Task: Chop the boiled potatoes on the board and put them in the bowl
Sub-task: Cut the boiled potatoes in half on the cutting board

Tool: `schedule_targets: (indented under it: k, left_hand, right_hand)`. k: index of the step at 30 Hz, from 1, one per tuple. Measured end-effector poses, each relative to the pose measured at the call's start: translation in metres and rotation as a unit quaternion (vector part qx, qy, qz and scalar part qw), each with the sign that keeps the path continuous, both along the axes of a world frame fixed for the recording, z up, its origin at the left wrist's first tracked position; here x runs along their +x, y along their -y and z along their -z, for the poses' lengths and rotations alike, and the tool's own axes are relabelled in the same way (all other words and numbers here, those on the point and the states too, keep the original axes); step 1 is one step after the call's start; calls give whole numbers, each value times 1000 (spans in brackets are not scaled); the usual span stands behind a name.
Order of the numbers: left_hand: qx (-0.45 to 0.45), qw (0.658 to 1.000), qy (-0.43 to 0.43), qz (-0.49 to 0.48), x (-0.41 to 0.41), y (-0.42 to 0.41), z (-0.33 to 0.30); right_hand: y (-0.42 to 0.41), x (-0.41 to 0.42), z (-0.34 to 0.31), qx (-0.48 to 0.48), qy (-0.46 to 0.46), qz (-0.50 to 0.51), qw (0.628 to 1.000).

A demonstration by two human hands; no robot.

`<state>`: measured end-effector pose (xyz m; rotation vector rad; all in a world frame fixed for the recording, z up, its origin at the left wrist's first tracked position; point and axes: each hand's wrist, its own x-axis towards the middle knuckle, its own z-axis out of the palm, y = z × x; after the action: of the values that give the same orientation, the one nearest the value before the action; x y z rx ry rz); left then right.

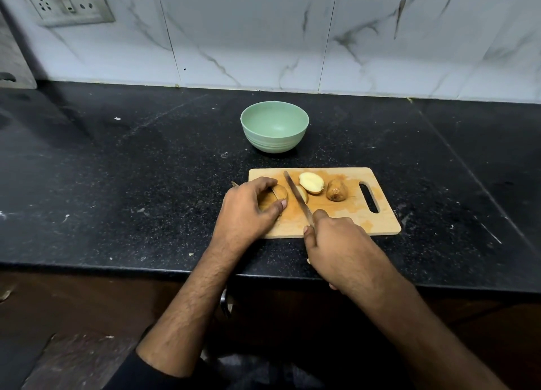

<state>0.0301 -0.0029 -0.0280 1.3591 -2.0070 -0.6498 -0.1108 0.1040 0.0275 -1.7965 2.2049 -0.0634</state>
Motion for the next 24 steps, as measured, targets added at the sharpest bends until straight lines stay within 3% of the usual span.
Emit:
schedule_targets:
  k: [24]
  left_hand:
    - [-20,1000,-13,5,-1,5,10]
  right_hand:
    - [-2,28,11,-24,-97,-30,994]
